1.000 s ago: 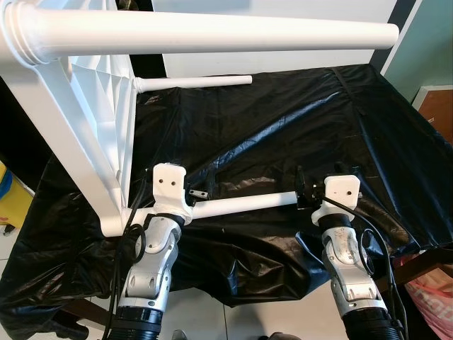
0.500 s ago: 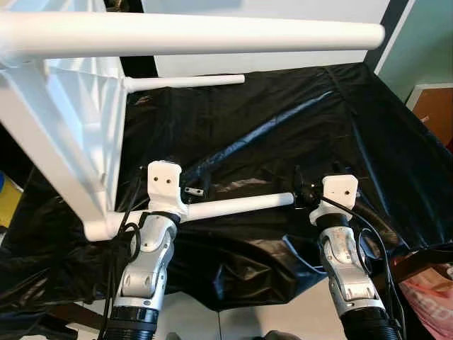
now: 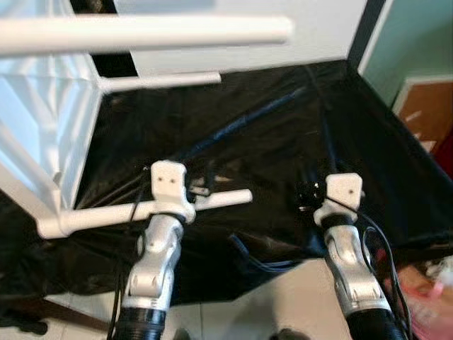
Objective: Building children table
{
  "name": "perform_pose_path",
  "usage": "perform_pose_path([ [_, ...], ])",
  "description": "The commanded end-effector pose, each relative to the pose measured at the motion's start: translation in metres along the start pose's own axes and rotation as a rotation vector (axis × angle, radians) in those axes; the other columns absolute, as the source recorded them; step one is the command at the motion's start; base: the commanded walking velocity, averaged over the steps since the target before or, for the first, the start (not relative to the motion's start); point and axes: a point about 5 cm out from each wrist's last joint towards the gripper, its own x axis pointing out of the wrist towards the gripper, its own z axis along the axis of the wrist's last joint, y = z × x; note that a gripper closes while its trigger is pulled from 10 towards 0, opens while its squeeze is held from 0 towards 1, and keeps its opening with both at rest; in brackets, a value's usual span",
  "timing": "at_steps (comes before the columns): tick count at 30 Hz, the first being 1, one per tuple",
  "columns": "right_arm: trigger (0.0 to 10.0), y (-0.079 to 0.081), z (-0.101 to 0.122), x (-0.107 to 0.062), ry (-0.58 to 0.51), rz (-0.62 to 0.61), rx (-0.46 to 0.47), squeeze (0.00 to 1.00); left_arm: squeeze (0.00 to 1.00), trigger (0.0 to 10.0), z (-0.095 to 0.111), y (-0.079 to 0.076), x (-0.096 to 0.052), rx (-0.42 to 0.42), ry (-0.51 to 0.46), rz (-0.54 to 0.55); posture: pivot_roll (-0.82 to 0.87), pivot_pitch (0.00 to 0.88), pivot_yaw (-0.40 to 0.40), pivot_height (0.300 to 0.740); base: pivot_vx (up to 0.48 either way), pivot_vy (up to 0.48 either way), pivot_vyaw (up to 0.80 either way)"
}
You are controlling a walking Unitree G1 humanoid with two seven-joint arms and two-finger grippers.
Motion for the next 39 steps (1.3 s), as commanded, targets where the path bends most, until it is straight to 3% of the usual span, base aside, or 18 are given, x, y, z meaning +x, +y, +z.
perform_pose_path([
  [1, 10.0, 0.004, -0.0015, -0.0012, 0.011, 0.007, 0.009, 0.0, 0.0, 10.0, -0.002, 0.0053, -0.002, -0.004, 0.013, 0.018, -0.07, 0.056, -0.008, 0.74, 0.0, 0.0, 0.0],
  [39, 10.0, 0.0061, -0.0028, 0.0009, 0.009, 0.016, 0.012, 0.0, 0.0, 10.0, -0.0053, 0.0048, 0.0009, -0.046, 0.033, 0.012, -0.07, 0.028, -0.003, 0.74, 0.0, 0.0, 0.0],
])
